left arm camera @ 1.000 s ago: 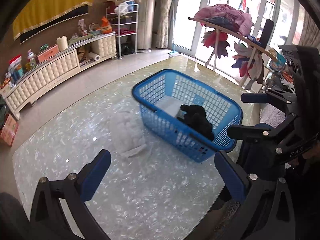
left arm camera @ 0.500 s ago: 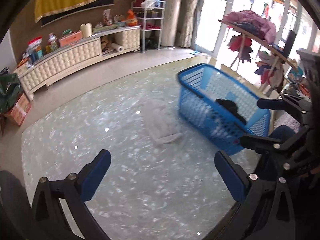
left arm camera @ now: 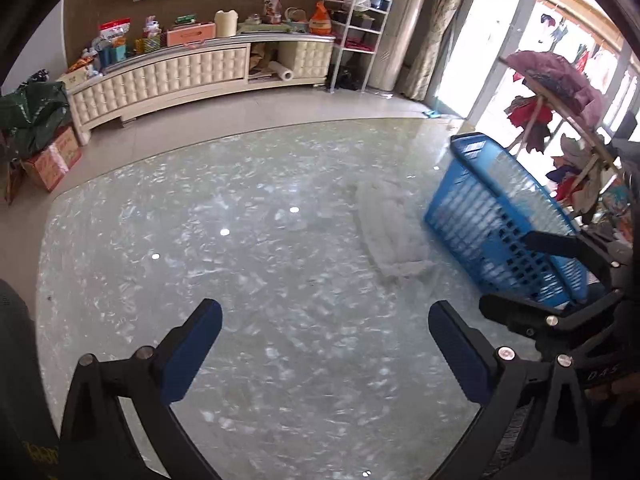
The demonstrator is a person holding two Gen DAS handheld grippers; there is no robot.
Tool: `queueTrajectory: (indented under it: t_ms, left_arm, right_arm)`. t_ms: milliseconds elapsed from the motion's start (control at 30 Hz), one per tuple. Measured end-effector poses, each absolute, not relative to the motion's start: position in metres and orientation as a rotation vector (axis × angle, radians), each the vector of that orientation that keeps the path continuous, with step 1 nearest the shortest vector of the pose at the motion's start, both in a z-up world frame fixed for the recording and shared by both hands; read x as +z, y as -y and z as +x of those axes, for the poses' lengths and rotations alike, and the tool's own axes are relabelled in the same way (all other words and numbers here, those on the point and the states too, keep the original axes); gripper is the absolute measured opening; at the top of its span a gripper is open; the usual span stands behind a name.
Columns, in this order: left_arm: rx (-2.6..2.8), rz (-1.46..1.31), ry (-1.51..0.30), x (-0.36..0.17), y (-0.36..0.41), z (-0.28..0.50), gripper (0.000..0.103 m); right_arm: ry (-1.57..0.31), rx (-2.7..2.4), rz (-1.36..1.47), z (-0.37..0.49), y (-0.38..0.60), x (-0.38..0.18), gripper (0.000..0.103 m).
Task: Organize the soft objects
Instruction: 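Move the right gripper to the white quilted pad on the table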
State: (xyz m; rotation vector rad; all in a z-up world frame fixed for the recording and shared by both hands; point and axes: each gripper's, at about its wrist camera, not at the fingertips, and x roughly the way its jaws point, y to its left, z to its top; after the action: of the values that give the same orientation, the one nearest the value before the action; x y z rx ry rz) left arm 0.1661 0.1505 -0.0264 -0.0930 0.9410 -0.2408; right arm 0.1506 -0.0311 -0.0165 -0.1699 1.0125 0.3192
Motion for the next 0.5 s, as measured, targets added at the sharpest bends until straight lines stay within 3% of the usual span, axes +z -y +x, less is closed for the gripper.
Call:
queueTrajectory:
  t_ms: [500]
  left_arm:
    - [-0.172, -0.171, -1.048, -0.068, -0.177, 0.184, 0.103]
  right_arm:
    - [-1.092, 0.306, -0.216, 0.173, 0.001, -0.060, 0.101]
